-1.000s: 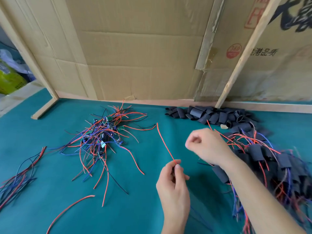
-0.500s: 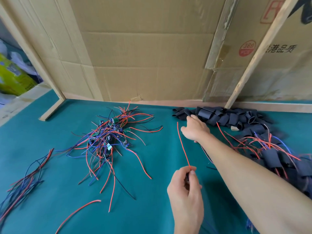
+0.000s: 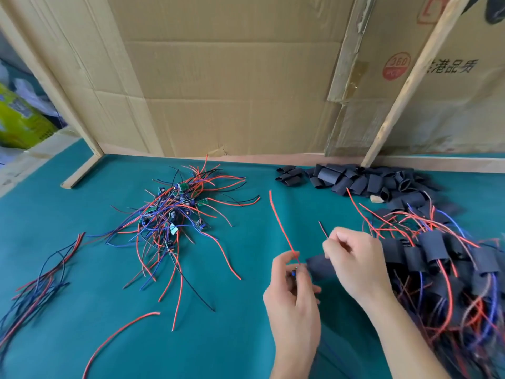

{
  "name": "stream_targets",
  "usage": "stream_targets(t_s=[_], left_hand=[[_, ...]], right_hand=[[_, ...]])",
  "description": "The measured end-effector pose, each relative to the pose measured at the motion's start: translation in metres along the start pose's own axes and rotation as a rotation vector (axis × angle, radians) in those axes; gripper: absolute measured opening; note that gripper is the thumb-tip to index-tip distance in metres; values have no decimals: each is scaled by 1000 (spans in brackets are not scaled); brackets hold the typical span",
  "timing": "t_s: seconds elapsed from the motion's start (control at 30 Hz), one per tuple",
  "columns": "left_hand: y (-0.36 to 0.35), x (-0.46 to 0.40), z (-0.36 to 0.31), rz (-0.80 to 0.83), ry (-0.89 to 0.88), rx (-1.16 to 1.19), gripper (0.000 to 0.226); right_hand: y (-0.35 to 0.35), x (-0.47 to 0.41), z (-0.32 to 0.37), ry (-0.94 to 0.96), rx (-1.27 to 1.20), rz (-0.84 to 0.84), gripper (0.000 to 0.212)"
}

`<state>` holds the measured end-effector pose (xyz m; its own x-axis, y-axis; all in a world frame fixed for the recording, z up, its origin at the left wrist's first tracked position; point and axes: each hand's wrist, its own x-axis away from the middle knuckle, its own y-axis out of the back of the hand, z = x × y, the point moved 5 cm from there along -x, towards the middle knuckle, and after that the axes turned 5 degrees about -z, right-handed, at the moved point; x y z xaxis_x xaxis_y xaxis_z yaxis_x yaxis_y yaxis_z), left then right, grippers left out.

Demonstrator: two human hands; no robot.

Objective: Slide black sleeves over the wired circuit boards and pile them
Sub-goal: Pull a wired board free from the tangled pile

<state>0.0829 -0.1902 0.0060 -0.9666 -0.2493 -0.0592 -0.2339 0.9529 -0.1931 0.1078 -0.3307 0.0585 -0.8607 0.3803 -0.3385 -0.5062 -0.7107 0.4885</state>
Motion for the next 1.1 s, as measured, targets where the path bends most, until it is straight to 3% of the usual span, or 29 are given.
stream_targets(t_s=[0.17, 0.27, 0.33, 0.43, 0.53, 0.7, 0.87, 0.97, 1.1], left_hand=[[1, 1, -2, 25, -2, -59, 39], [1, 1, -3, 26, 16, -48, 35], [-1, 2, -4, 31, 25, -49, 36], [-1, 1, -5, 52, 21, -39, 38], [0, 2, -3, 56, 23, -32, 39], [-1, 3, 0, 107, 41, -29, 43], [-3, 7, -1, 192, 29, -27, 20], [-4, 7, 2, 217, 26, -29, 20], [-4, 7, 4, 223, 28, -37, 21]], right_hand=[[-14, 6, -1, -188, -423, 267, 9], [-12, 8, -7, -224, -577, 482, 41], [-7, 7, -13, -247, -571, 486, 46], [-6, 7, -16, -277, -591, 436, 41], [-2, 5, -18, -271, -553, 375, 49], [26, -9, -22, -255, -749, -48, 36], [42, -9, -25, -318, -926, -384, 13], [48, -10, -28, -372, -1049, -436, 9], [54, -12, -24, -366, -1117, -384, 11]])
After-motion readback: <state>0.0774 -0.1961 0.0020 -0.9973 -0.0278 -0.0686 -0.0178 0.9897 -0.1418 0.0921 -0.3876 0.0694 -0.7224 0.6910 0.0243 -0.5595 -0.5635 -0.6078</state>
